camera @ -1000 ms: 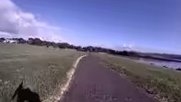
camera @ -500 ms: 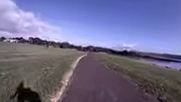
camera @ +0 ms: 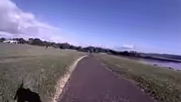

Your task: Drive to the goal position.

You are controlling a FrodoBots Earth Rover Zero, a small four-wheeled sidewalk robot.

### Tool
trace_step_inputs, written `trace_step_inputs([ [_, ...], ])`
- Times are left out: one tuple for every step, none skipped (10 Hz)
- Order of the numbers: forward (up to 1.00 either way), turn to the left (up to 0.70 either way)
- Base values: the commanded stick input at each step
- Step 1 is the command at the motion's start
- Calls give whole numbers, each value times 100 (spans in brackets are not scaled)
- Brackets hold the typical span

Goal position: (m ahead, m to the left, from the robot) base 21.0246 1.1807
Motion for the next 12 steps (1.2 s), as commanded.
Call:
trace_step_inputs([
  [70, 1],
  [70, 1],
  [70, 1],
  [70, 1],
  [70, 1],
  [70, 1],
  [70, 1],
  [70, 1],
  [70, 1],
  [70, 1],
  [70, 1],
  [70, 1],
])
